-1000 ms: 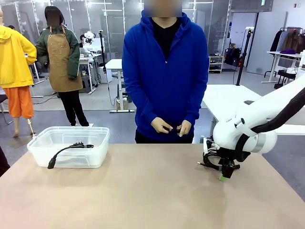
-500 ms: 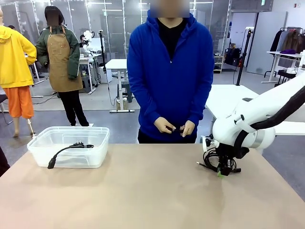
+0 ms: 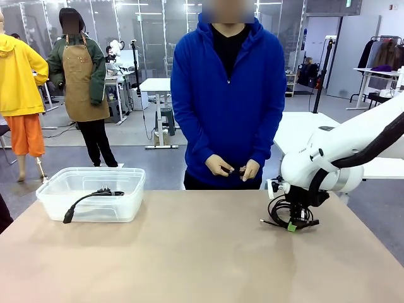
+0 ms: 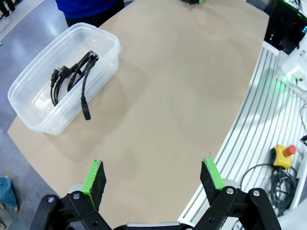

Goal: Organize and store the cables.
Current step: Place the USB Extension Cable into the Organizing box.

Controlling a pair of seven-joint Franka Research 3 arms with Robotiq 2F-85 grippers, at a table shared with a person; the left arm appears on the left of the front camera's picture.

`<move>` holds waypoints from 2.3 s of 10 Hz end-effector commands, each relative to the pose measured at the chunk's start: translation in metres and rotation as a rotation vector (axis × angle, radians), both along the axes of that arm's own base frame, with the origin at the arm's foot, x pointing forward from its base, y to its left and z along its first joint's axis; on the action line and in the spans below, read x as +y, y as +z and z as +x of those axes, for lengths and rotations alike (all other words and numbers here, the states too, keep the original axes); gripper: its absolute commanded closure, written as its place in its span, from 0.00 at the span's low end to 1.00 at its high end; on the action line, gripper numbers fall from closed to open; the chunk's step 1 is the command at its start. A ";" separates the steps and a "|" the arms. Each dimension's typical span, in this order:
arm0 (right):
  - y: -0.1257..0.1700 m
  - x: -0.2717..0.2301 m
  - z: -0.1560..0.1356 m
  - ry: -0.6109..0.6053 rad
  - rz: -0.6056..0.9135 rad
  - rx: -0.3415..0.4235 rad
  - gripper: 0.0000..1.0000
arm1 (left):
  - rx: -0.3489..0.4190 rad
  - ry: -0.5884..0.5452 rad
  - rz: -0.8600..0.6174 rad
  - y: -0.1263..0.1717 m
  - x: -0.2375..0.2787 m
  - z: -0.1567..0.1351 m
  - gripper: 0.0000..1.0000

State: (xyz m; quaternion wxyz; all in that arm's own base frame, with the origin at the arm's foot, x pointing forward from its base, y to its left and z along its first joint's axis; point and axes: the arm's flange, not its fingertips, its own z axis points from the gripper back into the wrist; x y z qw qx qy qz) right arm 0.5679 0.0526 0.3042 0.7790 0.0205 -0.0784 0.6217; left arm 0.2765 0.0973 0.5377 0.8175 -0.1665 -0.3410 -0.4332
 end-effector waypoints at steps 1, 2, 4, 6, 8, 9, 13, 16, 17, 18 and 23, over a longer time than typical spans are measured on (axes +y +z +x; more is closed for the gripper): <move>0.020 0.004 -0.003 -0.042 -0.026 0.005 1.00 | 0.002 -0.012 0.001 0.001 -0.001 -0.001 0.00; 0.042 0.006 -0.013 -0.028 0.010 0.008 1.00 | 0.002 -0.012 0.001 0.001 -0.001 -0.001 0.00; 0.084 0.006 -0.043 -0.020 0.031 0.014 1.00 | 0.002 -0.012 0.001 0.001 -0.001 -0.001 0.00; 0.095 0.013 -0.080 0.018 0.043 0.031 1.00 | 0.002 -0.012 0.001 0.001 -0.001 -0.001 0.00; 0.095 0.028 -0.100 0.074 0.016 0.009 0.99 | 0.002 -0.012 0.001 0.001 -0.001 -0.001 0.00; 0.099 0.047 -0.109 0.112 0.016 -0.004 0.99 | 0.002 -0.012 0.001 0.001 -0.001 -0.001 0.00; 0.114 0.159 -0.125 0.258 -0.017 -0.009 0.99 | 0.002 -0.012 0.001 0.001 -0.001 -0.001 0.00; 0.115 0.227 -0.126 0.301 0.072 0.024 0.99 | 0.002 -0.012 0.001 0.001 -0.001 -0.001 0.00; 0.106 0.240 -0.125 0.303 0.091 -0.001 0.99 | 0.002 -0.012 0.001 0.001 -0.001 -0.001 0.00; 0.088 0.255 -0.122 0.306 0.089 0.014 0.99 | 0.002 -0.012 0.001 0.001 -0.001 -0.001 0.00; 0.036 0.280 -0.113 0.298 0.103 0.075 0.99 | 0.002 -0.012 0.001 0.001 -0.001 -0.001 0.00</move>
